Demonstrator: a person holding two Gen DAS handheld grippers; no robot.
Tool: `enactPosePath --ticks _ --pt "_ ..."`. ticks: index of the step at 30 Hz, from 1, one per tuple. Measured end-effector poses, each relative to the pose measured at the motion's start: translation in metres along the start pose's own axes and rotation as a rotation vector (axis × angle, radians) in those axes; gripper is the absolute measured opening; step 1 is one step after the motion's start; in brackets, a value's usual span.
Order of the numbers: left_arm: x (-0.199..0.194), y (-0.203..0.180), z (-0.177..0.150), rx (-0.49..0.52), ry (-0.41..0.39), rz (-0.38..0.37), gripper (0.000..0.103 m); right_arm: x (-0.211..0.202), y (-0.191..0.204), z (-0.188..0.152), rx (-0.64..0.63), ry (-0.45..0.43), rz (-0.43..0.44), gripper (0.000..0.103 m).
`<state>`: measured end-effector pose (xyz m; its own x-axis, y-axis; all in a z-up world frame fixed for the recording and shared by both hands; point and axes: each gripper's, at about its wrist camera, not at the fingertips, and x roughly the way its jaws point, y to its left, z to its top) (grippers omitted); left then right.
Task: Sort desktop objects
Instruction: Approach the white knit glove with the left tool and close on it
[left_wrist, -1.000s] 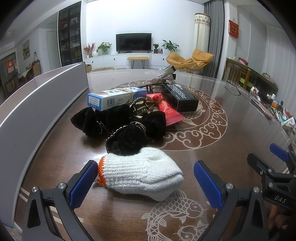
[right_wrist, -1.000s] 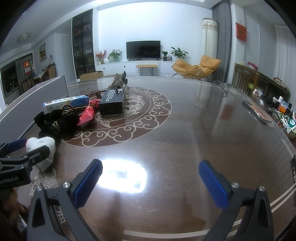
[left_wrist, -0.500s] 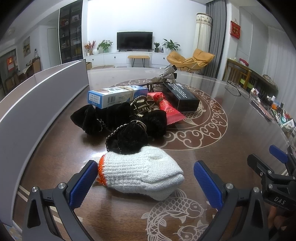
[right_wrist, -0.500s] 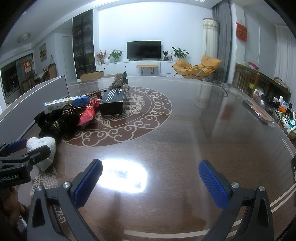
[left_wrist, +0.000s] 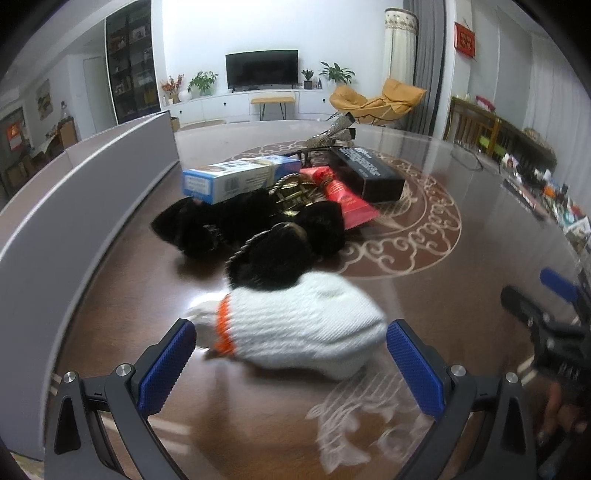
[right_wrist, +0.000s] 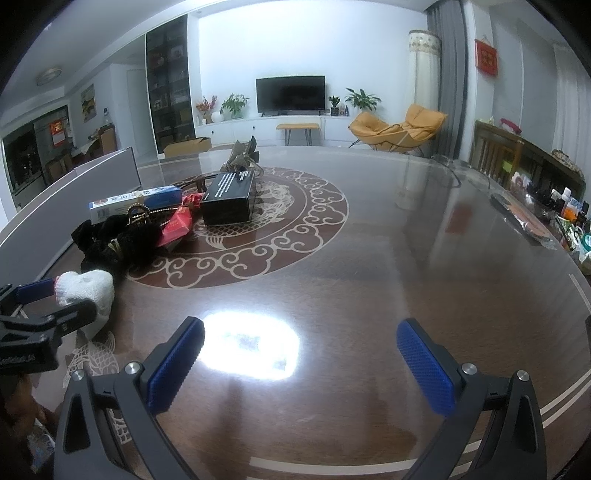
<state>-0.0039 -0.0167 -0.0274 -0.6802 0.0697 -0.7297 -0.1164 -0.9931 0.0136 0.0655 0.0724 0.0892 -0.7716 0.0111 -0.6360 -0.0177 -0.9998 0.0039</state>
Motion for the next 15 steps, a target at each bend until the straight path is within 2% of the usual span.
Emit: enactPosePath --ticks 2,5,9,11,15 --pt "-0.003 0.008 -0.006 0.009 0.015 0.021 0.103 0.003 -0.001 0.001 -0.001 0.012 0.004 0.103" --pt "-0.005 0.024 -0.012 -0.013 0.048 0.008 0.103 0.005 -0.001 0.002 -0.002 0.029 0.005 0.103" --pt "-0.012 0.036 -0.007 -0.052 0.037 -0.096 0.103 0.006 -0.001 0.002 -0.008 0.035 0.001 0.103" --pt "-0.012 0.032 0.000 -0.033 0.036 -0.144 0.103 0.005 -0.001 0.002 -0.009 0.034 -0.003 0.103" --pt "-0.010 0.015 0.020 0.038 -0.003 -0.112 0.103 0.005 -0.001 0.002 -0.008 0.029 -0.004 0.103"
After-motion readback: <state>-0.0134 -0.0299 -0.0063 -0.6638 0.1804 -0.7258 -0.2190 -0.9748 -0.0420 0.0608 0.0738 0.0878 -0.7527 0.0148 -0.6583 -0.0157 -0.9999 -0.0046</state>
